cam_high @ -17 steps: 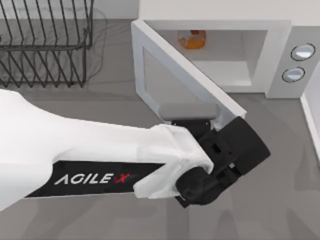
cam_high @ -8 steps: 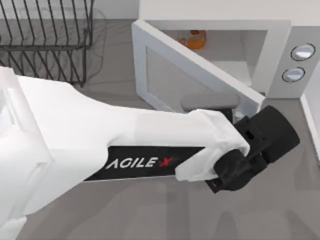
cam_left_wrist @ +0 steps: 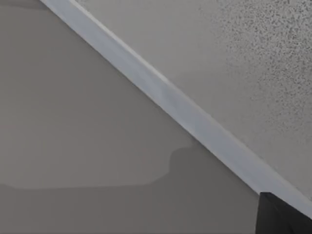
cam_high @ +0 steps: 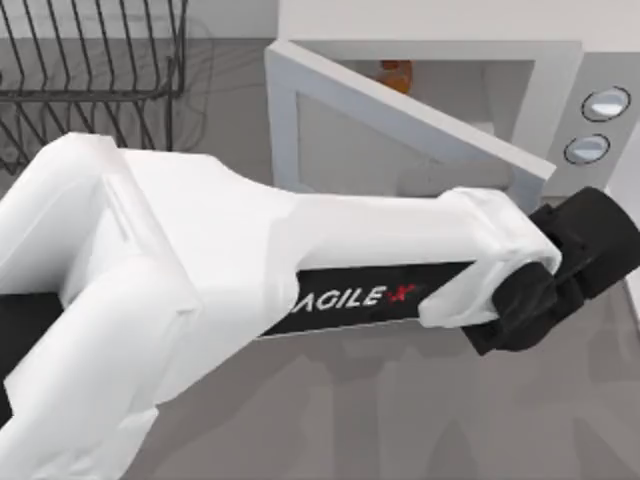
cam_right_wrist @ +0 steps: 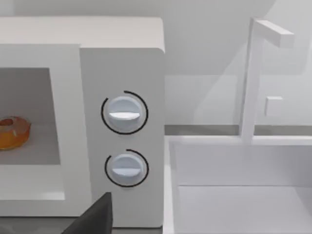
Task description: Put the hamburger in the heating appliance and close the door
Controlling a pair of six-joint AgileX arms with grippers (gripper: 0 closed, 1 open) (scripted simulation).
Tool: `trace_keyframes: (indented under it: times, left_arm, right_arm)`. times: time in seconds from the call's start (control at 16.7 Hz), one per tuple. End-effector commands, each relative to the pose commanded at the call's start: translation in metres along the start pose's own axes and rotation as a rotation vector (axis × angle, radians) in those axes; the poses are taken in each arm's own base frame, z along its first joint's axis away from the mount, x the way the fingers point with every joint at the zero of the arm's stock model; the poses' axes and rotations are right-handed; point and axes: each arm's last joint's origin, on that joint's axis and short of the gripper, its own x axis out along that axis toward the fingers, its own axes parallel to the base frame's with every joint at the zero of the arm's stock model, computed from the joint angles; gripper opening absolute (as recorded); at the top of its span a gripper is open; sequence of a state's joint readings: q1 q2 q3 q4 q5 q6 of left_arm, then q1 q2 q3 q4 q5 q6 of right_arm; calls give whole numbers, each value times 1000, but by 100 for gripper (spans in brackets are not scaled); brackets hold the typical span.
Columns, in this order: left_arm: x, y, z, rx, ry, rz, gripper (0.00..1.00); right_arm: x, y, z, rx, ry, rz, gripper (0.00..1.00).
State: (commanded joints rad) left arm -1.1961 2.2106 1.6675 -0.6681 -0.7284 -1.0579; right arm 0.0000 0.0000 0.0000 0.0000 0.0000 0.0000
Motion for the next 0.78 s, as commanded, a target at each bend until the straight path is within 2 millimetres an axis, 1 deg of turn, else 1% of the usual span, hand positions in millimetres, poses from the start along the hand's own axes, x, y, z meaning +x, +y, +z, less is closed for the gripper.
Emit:
trace_keyframes:
  times: [0.06,0.12,0.18,0.3,0.36,0.48,0.6,0.72,0.78]
  left_arm:
    - [0,0,0,0,0,0,0]
    - [27,29,29,-79,-15,93,0]
    - [28,29,30,-78,-14,93,0]
    - [40,27,36,-71,-7,98,0]
    - [49,25,42,-71,-7,99,0]
    - [68,22,63,-83,-14,91,0]
    - [89,22,81,-85,-17,88,0]
    - [104,25,91,-80,-15,92,0]
    - [105,26,92,-79,-15,93,0]
  right_arm:
    - [0,0,0,0,0,0,100]
    - [0,0,0,0,0,0,100]
    - [0,0,0,0,0,0,100]
    - [0,0,0,0,0,0,100]
    - [0,0,0,0,0,0,100]
    - [0,0,0,0,0,0,100]
    - [0,0,0,0,0,0,100]
    - [0,0,0,0,0,0,100]
    - [0,0,0,0,0,0,100]
